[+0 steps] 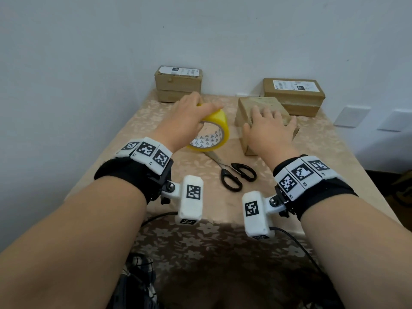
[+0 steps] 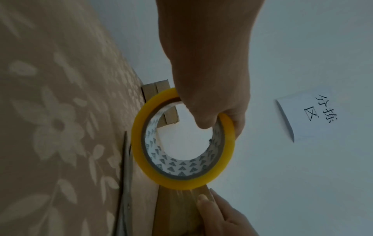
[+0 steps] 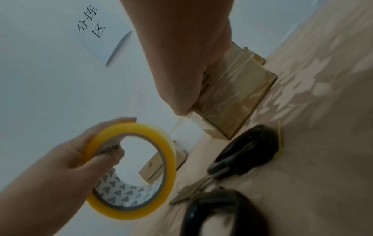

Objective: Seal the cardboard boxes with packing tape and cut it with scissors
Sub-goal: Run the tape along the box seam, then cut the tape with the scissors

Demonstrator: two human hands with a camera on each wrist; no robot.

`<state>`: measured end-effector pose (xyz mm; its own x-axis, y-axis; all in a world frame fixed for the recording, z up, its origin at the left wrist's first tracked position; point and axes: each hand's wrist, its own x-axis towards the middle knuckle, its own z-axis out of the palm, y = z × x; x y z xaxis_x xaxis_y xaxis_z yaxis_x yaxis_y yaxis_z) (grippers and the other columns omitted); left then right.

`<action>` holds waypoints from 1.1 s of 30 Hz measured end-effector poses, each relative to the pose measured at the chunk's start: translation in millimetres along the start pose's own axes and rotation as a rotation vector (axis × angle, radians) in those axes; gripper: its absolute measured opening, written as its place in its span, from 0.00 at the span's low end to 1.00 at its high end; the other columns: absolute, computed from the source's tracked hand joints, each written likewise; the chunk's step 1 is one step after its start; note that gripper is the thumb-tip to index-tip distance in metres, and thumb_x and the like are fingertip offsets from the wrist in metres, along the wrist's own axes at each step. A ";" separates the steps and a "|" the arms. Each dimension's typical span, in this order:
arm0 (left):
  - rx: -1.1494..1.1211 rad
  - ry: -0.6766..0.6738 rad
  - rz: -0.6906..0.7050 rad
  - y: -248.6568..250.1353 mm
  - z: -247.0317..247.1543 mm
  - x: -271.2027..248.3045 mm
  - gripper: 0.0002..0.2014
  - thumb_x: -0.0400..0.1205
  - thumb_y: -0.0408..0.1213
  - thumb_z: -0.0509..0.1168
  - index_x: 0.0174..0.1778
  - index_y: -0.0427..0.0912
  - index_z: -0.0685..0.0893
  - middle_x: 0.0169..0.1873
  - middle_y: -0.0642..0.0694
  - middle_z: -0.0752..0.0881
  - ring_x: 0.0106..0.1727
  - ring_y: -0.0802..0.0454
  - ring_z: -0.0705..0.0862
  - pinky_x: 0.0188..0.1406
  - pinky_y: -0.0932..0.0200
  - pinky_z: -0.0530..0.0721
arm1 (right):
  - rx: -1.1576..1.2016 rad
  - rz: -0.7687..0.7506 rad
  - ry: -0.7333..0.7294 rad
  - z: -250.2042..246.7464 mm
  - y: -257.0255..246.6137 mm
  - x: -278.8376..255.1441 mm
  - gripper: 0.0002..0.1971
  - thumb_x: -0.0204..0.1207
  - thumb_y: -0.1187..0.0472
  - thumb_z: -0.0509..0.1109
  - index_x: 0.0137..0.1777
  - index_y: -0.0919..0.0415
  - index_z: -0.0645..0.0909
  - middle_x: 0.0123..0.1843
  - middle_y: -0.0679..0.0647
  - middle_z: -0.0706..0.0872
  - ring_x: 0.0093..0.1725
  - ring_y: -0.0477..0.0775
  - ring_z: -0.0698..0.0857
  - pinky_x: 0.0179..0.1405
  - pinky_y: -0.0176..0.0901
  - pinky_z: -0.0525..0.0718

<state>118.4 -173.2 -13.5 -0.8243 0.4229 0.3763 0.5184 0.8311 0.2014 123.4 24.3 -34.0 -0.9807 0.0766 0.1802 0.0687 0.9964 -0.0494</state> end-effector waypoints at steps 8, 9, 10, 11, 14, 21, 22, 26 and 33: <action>0.163 -0.072 0.017 14.2 -5.8 3.0 0.30 0.81 0.27 0.59 0.78 0.57 0.67 0.53 0.43 0.69 0.56 0.44 0.69 0.50 0.54 0.63 | -0.033 -0.001 -0.008 1.0 4.2 -0.7 0.39 0.80 0.36 0.53 0.85 0.57 0.50 0.85 0.60 0.56 0.84 0.62 0.54 0.77 0.74 0.45; 0.171 -0.085 0.020 17.4 -4.8 2.7 0.30 0.81 0.27 0.59 0.78 0.57 0.66 0.54 0.43 0.69 0.56 0.44 0.68 0.51 0.54 0.64 | -0.034 0.003 -0.010 0.8 3.7 -1.0 0.39 0.81 0.38 0.53 0.85 0.59 0.49 0.85 0.61 0.55 0.84 0.62 0.53 0.77 0.74 0.45; 0.172 -0.094 0.024 20.3 -3.3 1.9 0.31 0.81 0.27 0.58 0.78 0.56 0.65 0.54 0.43 0.69 0.56 0.44 0.68 0.51 0.54 0.64 | -0.028 0.008 -0.007 1.2 2.3 -1.7 0.37 0.82 0.41 0.54 0.85 0.60 0.49 0.85 0.62 0.54 0.84 0.62 0.53 0.78 0.74 0.46; 0.168 -0.099 0.026 22.3 -1.6 1.1 0.31 0.81 0.27 0.59 0.78 0.56 0.65 0.54 0.44 0.68 0.56 0.44 0.68 0.52 0.54 0.64 | -0.016 0.010 0.000 1.8 0.4 -2.4 0.35 0.83 0.45 0.53 0.85 0.61 0.49 0.85 0.62 0.54 0.84 0.63 0.52 0.78 0.74 0.46; 0.162 -0.098 0.008 22.9 -0.9 1.3 0.30 0.81 0.28 0.58 0.78 0.56 0.65 0.53 0.44 0.68 0.57 0.44 0.68 0.54 0.53 0.66 | 0.035 0.020 0.000 0.9 -3.5 -3.9 0.31 0.85 0.50 0.48 0.85 0.60 0.49 0.85 0.63 0.54 0.84 0.65 0.51 0.77 0.74 0.43; 0.176 -0.074 -0.004 23.2 -5.9 3.8 0.29 0.82 0.29 0.58 0.79 0.57 0.65 0.52 0.46 0.67 0.57 0.46 0.68 0.53 0.54 0.65 | 0.099 -0.023 -0.026 -4.3 3.6 -1.2 0.27 0.86 0.48 0.39 0.84 0.51 0.53 0.84 0.58 0.58 0.83 0.64 0.54 0.77 0.74 0.41; 0.177 -0.078 -0.009 23.3 -5.8 4.2 0.29 0.82 0.29 0.58 0.79 0.57 0.65 0.54 0.45 0.68 0.58 0.45 0.68 0.54 0.54 0.65 | 0.150 -0.045 -0.026 -5.2 6.0 -0.8 0.27 0.86 0.48 0.38 0.84 0.51 0.56 0.84 0.57 0.60 0.83 0.63 0.54 0.78 0.72 0.41; 0.196 -0.076 -0.020 24.9 -6.0 8.0 0.29 0.82 0.29 0.58 0.78 0.56 0.65 0.57 0.43 0.70 0.59 0.44 0.69 0.55 0.53 0.65 | 0.493 -0.115 0.078 -13.1 22.8 -1.6 0.23 0.88 0.50 0.45 0.78 0.53 0.69 0.81 0.52 0.69 0.84 0.55 0.55 0.79 0.63 0.34; 0.234 -0.093 -0.031 30.5 -7.3 9.8 0.28 0.83 0.32 0.59 0.78 0.56 0.64 0.61 0.41 0.70 0.62 0.42 0.68 0.59 0.49 0.66 | 0.647 -0.204 0.056 -54.8 20.3 -38.6 0.10 0.81 0.58 0.68 0.53 0.64 0.86 0.42 0.49 0.86 0.41 0.46 0.82 0.40 0.31 0.78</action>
<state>127.8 -146.3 3.0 -0.8620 0.4181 0.2865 0.4346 0.9006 -0.0069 172.7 43.5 11.9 -0.9501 -0.0913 0.2983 -0.2573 0.7701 -0.5837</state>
